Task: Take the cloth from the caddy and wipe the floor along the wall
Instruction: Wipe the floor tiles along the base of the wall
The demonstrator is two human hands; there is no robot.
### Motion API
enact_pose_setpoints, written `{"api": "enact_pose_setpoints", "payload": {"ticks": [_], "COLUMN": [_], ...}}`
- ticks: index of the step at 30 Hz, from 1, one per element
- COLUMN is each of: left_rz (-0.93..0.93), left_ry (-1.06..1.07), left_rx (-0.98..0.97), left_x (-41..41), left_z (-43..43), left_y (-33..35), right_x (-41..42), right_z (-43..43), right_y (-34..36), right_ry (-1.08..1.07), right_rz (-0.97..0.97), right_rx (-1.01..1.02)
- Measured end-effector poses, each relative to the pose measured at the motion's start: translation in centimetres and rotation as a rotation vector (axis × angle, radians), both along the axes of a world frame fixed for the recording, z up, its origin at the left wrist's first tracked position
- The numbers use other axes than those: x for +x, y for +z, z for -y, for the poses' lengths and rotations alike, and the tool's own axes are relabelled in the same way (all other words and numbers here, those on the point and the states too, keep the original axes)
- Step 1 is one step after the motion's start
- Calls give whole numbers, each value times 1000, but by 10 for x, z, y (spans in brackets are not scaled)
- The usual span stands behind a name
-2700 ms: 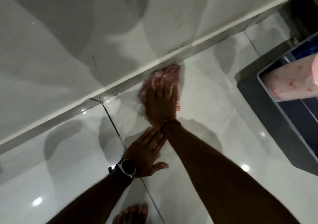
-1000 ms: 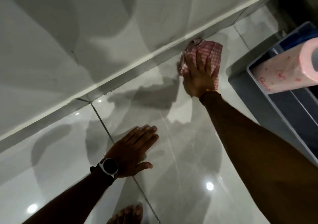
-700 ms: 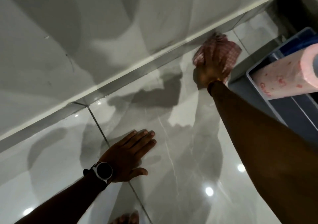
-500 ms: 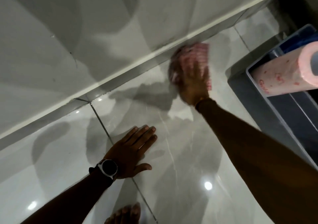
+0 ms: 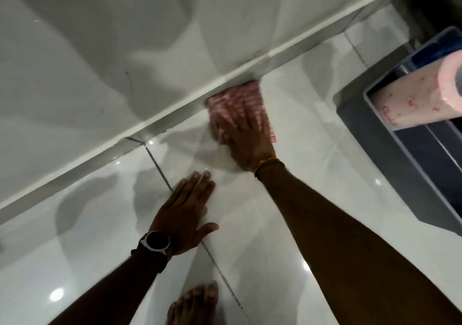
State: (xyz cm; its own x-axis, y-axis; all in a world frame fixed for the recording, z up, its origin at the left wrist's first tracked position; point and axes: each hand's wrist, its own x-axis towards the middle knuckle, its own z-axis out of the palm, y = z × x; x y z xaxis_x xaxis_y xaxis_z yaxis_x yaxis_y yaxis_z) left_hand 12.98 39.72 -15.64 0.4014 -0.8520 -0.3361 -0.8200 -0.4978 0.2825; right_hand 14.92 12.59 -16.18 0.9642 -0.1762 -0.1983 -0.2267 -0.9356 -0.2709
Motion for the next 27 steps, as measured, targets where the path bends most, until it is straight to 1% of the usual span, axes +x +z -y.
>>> {"api": "enact_pose_setpoints", "payload": {"ticks": [1,2,3,4,6,7,8,10,11,12,13,14,15,16,17,18,20,21,22,24,25,27], "left_rz": [-10,-23,-40,-53,-75,-83,-85,-69,-67,-72,-80,-84,-85,-83,-83,-79,-82,-83,-85,-89,-91,-92], "left_ry": [12,20,30,48,98,126,159,221,242,259,273,283,290,296,304,313,324,319,310,302,305,314], "left_rx": [-2,2,13,24,31,28,22,19,22,23,20,11,5,0,-9,-17,-19,-22,-29,-34,-32,-29], "left_x": [-1,-1,-3,-5,-9,-9,-10,-9,-8,-7,-6,-6,-6,-6,-7,-9,-13,-15,-17,-20,-21,-22], "left_z": [0,-2,-4,-6,-11,-15,-20,-27,-30,-33,-35,-36,-37,-38,-37,-37,-34,-33,-31,-28,-26,-23], "left_y": [1,3,5,7,11,13,14,17,18,18,18,17,17,16,16,15,14,15,15,15,14,11], "right_x": [6,13,16,16,4,-1,0,6,9,11,11,6,0,-2,0,3,8,8,5,-2,-2,6], "right_z": [-7,-22,-42,-63,-82,-78,-69,-63,-71,-85,-101,-110,-110,-99,-81,-64,-35,-24,-12,21,43,92], "right_y": [2,4,5,7,7,7,6,4,6,8,8,8,7,6,5,3,3,1,-1,-3,-2,-5], "right_ry": [-118,-197,-197,-113,173,264,264,76,-20,-49,15,135,262,332,324,239,5,-12,53,187,134,-133], "right_rz": [-48,-54,-40,-20,-3,11,20,-9,-37,-38,-19,5,14,27,24,7,-51,-66,-75,-83,-92,-96], "right_rx": [18,50,59,65,39,-12,-56,-81,-36,16,56,68,53,34,-4,-30,-3,12,5,-79,-111,-125]}}
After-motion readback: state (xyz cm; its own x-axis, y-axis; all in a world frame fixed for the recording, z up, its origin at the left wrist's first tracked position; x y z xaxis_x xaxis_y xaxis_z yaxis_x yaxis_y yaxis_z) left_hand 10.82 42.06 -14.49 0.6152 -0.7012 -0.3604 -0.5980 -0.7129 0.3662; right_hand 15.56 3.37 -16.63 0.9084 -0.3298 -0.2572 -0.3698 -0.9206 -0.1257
